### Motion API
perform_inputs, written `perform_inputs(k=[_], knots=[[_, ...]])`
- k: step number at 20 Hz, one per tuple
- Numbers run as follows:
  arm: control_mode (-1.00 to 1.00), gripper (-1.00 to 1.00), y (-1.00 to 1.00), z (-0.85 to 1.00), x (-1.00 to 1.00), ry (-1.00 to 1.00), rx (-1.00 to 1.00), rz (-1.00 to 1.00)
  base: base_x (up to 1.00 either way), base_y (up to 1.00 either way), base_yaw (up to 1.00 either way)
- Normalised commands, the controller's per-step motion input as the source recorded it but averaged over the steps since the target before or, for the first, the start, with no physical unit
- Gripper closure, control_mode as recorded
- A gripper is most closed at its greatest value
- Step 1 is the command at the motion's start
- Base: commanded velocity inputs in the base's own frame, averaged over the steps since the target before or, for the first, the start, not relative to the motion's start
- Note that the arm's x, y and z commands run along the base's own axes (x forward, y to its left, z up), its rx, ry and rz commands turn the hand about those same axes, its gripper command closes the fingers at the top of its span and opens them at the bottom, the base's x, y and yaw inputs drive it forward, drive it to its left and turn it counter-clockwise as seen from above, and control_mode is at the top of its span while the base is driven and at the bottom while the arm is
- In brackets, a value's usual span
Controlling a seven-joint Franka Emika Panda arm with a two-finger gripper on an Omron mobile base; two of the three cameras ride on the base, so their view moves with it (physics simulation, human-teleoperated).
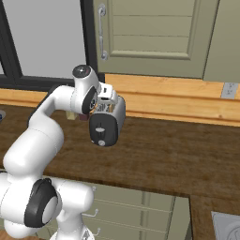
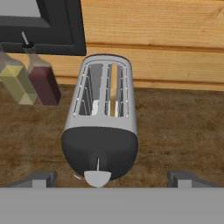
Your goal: Start the toaster. Once the lever pops up, take the bread to the plate on the dining counter.
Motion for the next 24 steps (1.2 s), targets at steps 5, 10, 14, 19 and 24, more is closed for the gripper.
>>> perform_inputs(k=[5, 10, 14, 19, 24], knots=[[-1.00, -1.00, 0.00, 0.00, 0.00, 0.00, 0.00, 0.00, 0.00, 0.00, 0.00], [-1.00, -1.00, 0.00, 0.00, 0.00, 0.00, 0.00, 0.00, 0.00, 0.00, 0.00], [-1.00, -1.00, 0.00, 0.00, 0.00, 0.00, 0.00, 0.00, 0.00, 0.00, 0.00], [-1.00, -1.00, 0.00, 0.00, 0.00, 0.00, 0.00, 0.00, 0.00, 0.00, 0.00], [-1.00, -1.00, 0.00, 0.00, 0.00, 0.00, 0.00, 0.00, 0.00, 0.00, 0.00]])
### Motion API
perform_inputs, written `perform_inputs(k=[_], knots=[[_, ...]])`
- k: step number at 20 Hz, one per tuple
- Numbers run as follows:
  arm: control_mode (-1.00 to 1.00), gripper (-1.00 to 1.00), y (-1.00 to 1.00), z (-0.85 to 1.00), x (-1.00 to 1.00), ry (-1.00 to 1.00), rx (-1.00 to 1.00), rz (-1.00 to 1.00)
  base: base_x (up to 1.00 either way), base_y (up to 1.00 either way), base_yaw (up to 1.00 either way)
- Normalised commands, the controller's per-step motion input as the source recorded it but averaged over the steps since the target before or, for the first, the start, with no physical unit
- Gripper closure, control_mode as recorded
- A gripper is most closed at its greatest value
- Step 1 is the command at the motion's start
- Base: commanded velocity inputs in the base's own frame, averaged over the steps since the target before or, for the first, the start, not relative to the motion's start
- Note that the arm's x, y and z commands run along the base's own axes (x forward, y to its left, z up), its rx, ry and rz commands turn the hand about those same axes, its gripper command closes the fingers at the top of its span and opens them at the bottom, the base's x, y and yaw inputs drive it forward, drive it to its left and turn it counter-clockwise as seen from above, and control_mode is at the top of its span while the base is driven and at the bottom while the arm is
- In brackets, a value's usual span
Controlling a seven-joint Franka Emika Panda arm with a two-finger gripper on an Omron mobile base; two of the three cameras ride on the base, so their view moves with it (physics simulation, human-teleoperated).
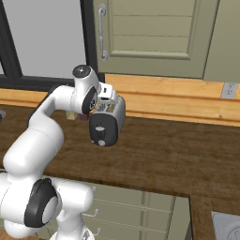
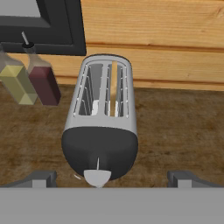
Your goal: Start the toaster. Once the lever pops up, take the bread to the plate on the dining counter.
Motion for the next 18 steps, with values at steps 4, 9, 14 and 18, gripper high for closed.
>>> perform_inputs(k=[4, 9, 14, 18], knots=[[-1.00, -1.00, 0.00, 0.00, 0.00, 0.00, 0.00, 0.00, 0.00, 0.00, 0.00], [-1.00, -1.00, 0.00, 0.00, 0.00, 0.00, 0.00, 0.00, 0.00, 0.00, 0.00], [-1.00, -1.00, 0.00, 0.00, 0.00, 0.00, 0.00, 0.00, 0.00, 0.00, 0.00], [-1.00, -1.00, 0.00, 0.00, 0.00, 0.00, 0.00, 0.00, 0.00, 0.00, 0.00]])
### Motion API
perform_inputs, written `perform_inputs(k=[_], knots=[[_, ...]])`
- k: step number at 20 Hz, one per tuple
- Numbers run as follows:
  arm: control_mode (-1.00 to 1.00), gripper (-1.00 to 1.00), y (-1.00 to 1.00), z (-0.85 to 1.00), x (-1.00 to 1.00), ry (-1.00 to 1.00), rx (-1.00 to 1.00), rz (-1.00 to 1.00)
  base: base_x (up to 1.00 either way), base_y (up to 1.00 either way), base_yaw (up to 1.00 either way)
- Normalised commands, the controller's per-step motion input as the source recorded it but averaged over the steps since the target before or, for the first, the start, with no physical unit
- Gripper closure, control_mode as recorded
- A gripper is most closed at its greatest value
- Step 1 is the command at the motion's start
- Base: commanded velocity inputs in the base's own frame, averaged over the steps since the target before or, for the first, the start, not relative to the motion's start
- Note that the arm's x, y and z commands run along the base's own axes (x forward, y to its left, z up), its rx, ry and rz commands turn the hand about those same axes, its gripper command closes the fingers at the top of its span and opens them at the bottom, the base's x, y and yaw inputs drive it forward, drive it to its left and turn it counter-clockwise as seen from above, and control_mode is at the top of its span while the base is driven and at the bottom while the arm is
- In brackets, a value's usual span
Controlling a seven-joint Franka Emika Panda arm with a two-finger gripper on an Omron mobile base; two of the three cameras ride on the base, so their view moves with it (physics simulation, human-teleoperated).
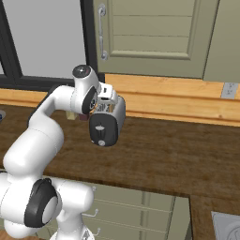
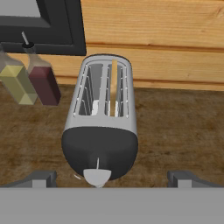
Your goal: Start the toaster. Once the lever pops up, take the bread to the plate on the dining counter.
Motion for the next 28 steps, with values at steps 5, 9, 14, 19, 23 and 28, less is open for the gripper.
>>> perform_inputs(k=[5, 9, 14, 19, 23, 28], knots=[[-1.00, -1.00, 0.00, 0.00, 0.00, 0.00, 0.00, 0.00, 0.00, 0.00, 0.00], [-1.00, -1.00, 0.00, 0.00, 0.00, 0.00, 0.00, 0.00, 0.00, 0.00, 0.00], [-1.00, -1.00, 0.00, 0.00, 0.00, 0.00, 0.00, 0.00, 0.00, 0.00, 0.00], [-1.00, -1.00, 0.00, 0.00, 0.00, 0.00, 0.00, 0.00, 0.00, 0.00, 0.00], [-1.00, -1.00, 0.00, 0.00, 0.00, 0.00, 0.00, 0.00, 0.00, 0.00, 0.00], [-1.00, -1.00, 0.00, 0.00, 0.00, 0.00, 0.00, 0.00, 0.00, 0.00, 0.00]])
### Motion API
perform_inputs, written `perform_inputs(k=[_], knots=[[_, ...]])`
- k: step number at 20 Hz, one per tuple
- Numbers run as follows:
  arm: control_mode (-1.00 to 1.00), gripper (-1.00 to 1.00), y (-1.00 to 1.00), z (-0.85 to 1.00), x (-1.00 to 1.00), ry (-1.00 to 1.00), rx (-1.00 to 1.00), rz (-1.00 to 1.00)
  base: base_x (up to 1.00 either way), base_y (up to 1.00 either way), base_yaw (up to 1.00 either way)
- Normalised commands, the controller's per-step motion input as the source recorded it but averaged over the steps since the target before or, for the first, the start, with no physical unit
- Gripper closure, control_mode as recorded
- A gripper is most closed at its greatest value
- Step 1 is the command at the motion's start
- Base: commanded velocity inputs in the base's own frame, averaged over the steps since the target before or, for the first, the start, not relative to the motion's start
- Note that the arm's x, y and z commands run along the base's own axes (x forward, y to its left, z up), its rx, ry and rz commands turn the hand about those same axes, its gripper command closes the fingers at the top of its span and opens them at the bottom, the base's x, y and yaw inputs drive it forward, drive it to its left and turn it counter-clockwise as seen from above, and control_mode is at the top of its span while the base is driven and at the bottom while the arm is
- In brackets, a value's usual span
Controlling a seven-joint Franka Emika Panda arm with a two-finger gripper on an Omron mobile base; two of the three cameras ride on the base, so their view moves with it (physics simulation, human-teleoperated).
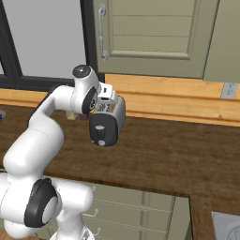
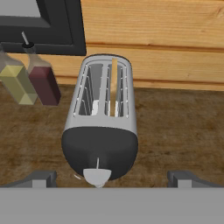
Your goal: Start the toaster. Once the lever pops up, take the bread to the plate on the dining counter.
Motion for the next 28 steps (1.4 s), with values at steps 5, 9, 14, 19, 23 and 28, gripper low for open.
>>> perform_inputs(k=[5, 9, 14, 19, 23, 28], knots=[[-1.00, -1.00, 0.00, 0.00, 0.00, 0.00, 0.00, 0.00, 0.00, 0.00, 0.00], [-1.00, -1.00, 0.00, -0.11, 0.01, 0.00, 0.00, 0.00, 0.00, 0.00, 0.00], [-1.00, -1.00, 0.00, -0.19, 0.10, -0.01, 0.00, 0.00, 0.00, 0.00, 0.00], [-1.00, -1.00, 0.00, -0.09, 0.23, -0.10, 0.00, 0.00, 0.00, 0.00, 0.00], [-1.00, -1.00, 0.00, -0.09, 0.32, -0.07, 0.00, 0.00, 0.00, 0.00, 0.00], [-1.00, -1.00, 0.00, -0.11, 0.23, -0.01, 0.00, 0.00, 0.00, 0.00, 0.00]])
